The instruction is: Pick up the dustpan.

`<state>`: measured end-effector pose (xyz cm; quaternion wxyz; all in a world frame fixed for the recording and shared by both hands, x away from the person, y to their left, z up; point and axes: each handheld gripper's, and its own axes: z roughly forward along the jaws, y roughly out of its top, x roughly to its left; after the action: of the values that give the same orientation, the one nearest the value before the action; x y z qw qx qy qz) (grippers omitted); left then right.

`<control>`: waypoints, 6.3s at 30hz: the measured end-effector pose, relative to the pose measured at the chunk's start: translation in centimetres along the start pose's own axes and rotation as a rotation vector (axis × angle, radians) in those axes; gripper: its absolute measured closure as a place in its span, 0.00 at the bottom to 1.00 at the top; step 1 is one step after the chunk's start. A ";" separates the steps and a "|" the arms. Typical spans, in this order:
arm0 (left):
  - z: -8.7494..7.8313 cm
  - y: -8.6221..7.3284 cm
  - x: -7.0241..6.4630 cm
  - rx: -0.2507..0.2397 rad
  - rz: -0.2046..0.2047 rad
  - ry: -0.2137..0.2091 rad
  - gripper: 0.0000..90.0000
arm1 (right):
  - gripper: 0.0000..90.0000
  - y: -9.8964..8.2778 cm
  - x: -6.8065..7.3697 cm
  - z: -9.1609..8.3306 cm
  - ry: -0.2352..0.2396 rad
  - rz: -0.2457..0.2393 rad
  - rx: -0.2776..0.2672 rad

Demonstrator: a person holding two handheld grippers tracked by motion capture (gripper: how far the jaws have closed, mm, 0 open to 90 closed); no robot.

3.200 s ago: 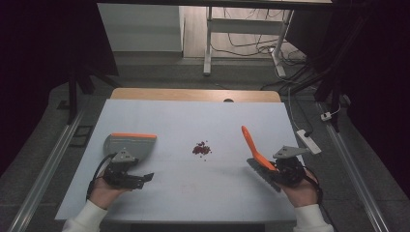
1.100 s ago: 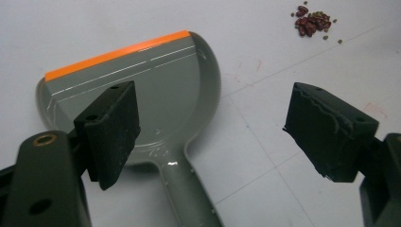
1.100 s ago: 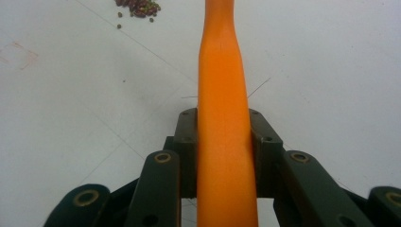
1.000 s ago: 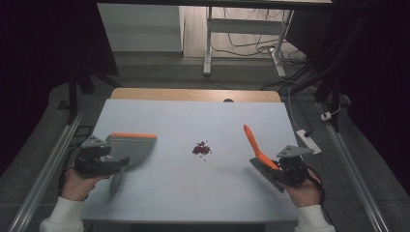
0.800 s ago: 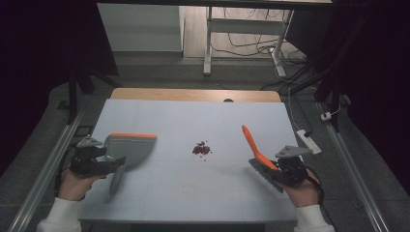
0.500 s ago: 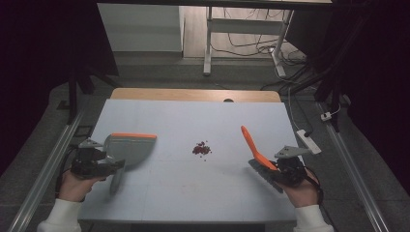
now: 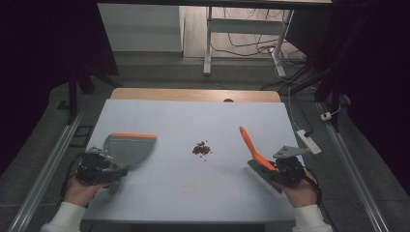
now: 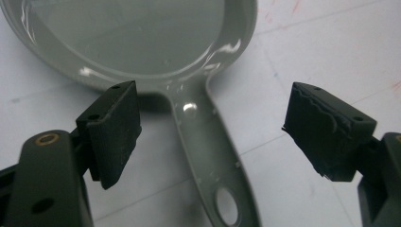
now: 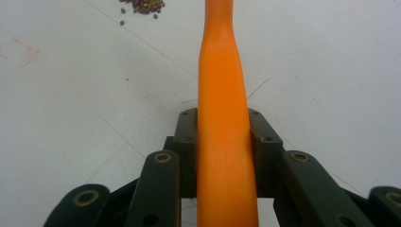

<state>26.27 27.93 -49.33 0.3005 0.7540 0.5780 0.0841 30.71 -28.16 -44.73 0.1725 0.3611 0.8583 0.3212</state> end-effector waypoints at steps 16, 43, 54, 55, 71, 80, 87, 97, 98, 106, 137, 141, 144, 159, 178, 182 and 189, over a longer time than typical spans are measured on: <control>2.4 -0.4 0.8 0.038 -0.058 -0.037 0.27 | 0.78 0.0 0.1 0.4 0.003 -0.012 0.010; 4.1 0.0 1.4 0.048 -0.141 -0.039 0.61 | 0.78 0.0 0.1 0.4 0.003 -0.011 0.015; 3.9 -0.1 1.9 0.030 -0.195 -0.042 0.68 | 0.78 -0.1 0.0 0.4 0.003 -0.012 0.016; 3.9 -0.1 1.9 0.028 -0.196 -0.043 0.68 | 0.78 0.0 0.1 0.3 0.003 -0.013 0.013; 3.6 -0.1 2.3 0.006 -0.209 -0.051 0.69 | 0.78 0.0 0.0 0.2 0.006 -0.014 0.011; 3.1 -0.2 2.7 -0.040 -0.209 -0.066 0.69 | 0.78 0.0 -0.1 0.1 0.004 -0.012 0.009; 2.5 -0.2 3.0 -0.094 -0.188 -0.100 0.69 | 0.78 0.2 0.0 -0.3 0.030 0.003 -0.019; 2.2 0.1 3.6 -0.154 -0.128 -0.131 0.69 | 0.78 0.5 0.2 -0.5 0.028 0.004 -0.036; 2.1 0.2 3.7 -0.159 -0.125 -0.128 0.69 | 0.78 0.5 0.2 -0.4 0.033 0.003 -0.038; 2.1 0.3 3.5 -0.185 -0.086 -0.130 0.69 | 0.78 0.6 0.3 -0.3 0.024 0.002 -0.034; 1.6 2.7 1.7 -0.242 0.119 -0.170 0.69 | 0.78 0.8 0.3 -0.1 0.014 -0.003 -0.029; 1.5 3.3 1.3 -0.245 0.158 -0.184 0.69 | 0.78 0.9 0.4 -0.1 0.012 0.001 -0.031; 1.4 3.5 0.9 -0.244 0.178 -0.191 0.69 | 0.78 1.0 0.5 0.0 0.010 -0.003 -0.031; 1.2 3.4 -1.0 -0.225 0.251 -0.219 0.69 | 0.78 1.0 0.5 0.0 0.010 -0.006 -0.036; 1.3 2.6 -2.9 -0.152 0.394 -0.269 0.69 | 0.78 0.8 0.4 0.1 0.007 -0.004 -0.032; 1.4 2.5 -3.0 -0.135 0.406 -0.276 0.69 | 0.78 0.8 0.4 0.1 0.008 -0.004 -0.032; 1.5 2.4 -3.1 -0.118 0.414 -0.284 0.69 | 0.78 0.8 0.4 0.1 0.008 -0.006 -0.031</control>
<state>27.94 24.21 -48.56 0.3988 0.8416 0.3573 0.0706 30.94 -27.41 -44.33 0.1755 0.3547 0.8549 0.3354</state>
